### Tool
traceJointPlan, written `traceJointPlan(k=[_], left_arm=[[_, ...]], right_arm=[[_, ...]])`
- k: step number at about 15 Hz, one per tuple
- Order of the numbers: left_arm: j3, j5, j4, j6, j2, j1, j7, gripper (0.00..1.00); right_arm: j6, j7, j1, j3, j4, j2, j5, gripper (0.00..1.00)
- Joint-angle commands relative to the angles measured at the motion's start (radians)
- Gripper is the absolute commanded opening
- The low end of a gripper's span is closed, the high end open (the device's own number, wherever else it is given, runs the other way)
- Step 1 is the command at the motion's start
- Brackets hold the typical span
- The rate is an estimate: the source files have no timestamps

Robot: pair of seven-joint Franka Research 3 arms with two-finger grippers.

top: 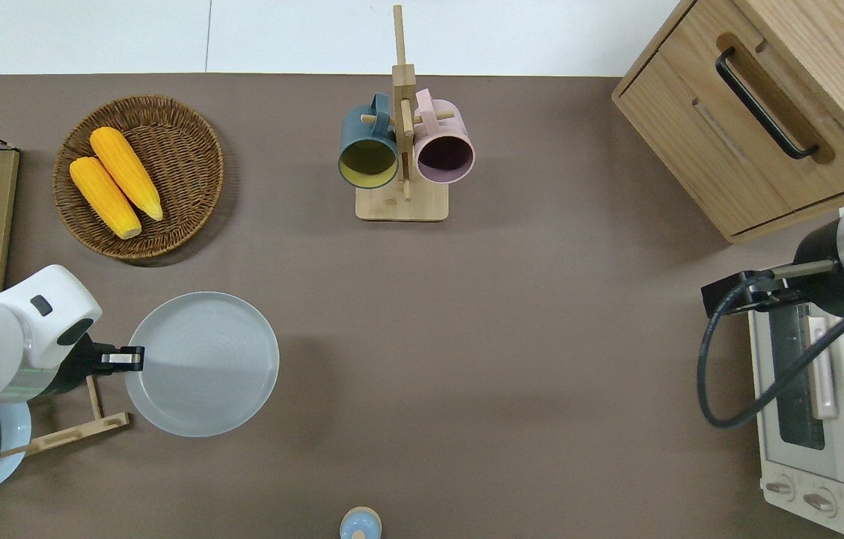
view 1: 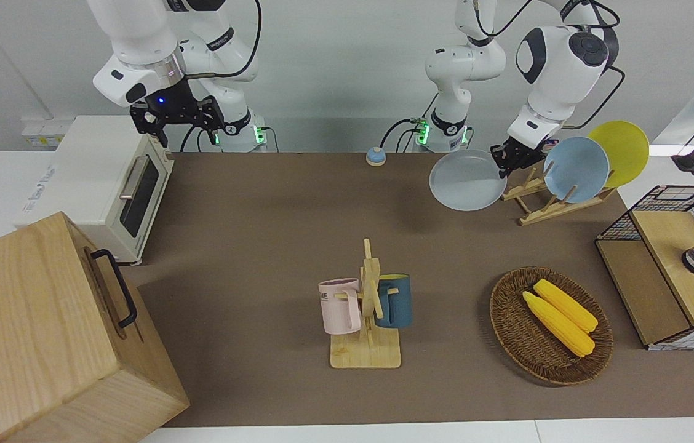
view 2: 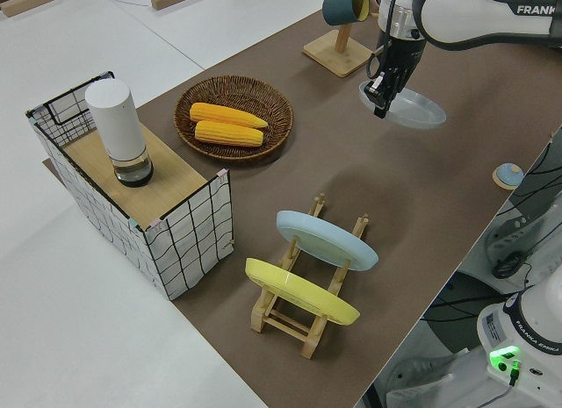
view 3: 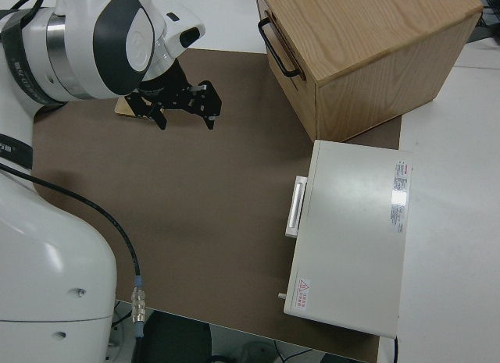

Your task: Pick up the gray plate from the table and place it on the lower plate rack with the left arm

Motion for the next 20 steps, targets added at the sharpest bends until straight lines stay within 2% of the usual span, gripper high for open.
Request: traceJointPlan(k=[1, 3, 9, 12, 14, 20], left_arm=[[-0.010, 0.130, 0.065, -0.098, 0.012, -0.004, -0.063, 0.00], [-0.011, 0.227, 0.073, -0.131, 0.012, -0.013, -0.071, 0.00], [-0.013, 0.429, 0.074, -0.180, 0.017, -0.015, -0.100, 0.00], [-0.042, 0.532, 0.073, -0.233, 0.017, -0.013, -0.135, 0.00], [-0.057, 0.581, 0.071, -0.256, 0.020, -0.013, -0.158, 0.00], [-0.065, 0.729, 0.037, -0.279, 0.049, -0.015, -0.238, 0.00]], right_arm=[[-0.011, 0.012, -0.024, 0.022, 0.006, -0.002, -0.006, 0.983], [-0.011, 0.012, -0.024, 0.022, 0.006, -0.002, -0.006, 0.983], [-0.013, 0.012, -0.024, 0.020, 0.008, -0.002, -0.006, 0.983], [-0.011, 0.012, -0.024, 0.022, 0.008, -0.002, -0.006, 0.983], [-0.011, 0.012, -0.024, 0.020, 0.008, -0.002, -0.006, 0.983], [-0.011, 0.012, -0.024, 0.022, 0.008, -0.002, -0.006, 0.983]])
